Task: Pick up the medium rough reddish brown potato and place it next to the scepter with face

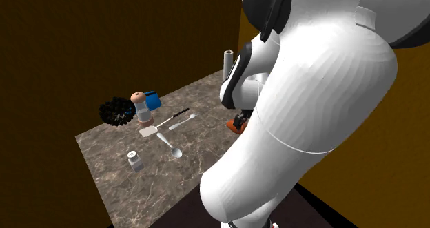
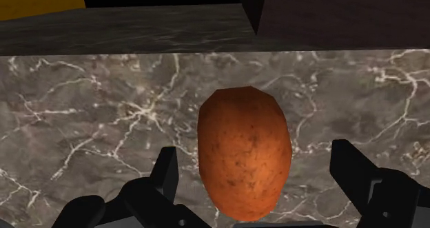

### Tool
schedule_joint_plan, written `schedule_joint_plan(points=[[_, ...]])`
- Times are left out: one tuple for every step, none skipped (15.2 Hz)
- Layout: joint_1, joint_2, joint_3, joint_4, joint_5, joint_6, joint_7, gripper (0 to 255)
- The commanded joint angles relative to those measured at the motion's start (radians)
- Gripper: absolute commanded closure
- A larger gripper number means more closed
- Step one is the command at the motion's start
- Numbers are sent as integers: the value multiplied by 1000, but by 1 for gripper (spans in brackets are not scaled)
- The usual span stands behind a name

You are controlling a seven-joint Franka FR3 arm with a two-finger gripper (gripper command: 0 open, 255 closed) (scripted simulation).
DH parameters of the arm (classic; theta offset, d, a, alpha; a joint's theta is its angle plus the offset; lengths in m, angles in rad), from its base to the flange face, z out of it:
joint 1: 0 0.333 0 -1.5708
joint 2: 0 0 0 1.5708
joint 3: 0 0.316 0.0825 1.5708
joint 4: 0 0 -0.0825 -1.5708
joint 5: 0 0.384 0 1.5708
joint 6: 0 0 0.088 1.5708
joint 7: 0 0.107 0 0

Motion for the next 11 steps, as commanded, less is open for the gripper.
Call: schedule_joint_plan(points=[[52, 53, -36, 0, 74, 51, -54, 0], [85, 78, -56, 2, 126, 71, -90, 0], [123, 105, -76, 4, 192, 90, -137, 0], [164, 133, -96, 8, 278, 107, -197, 0], [188, 151, -105, 11, 338, 115, -241, 0], [185, 151, -101, 11, 339, 115, -241, 0], [183, 151, -100, 11, 339, 115, -241, 0], [183, 151, -99, 11, 339, 115, -241, 0], [183, 151, -99, 11, 339, 115, -241, 0], [183, 151, -99, 11, 339, 115, -241, 0], [183, 151, -99, 11, 339, 115, -241, 0]])
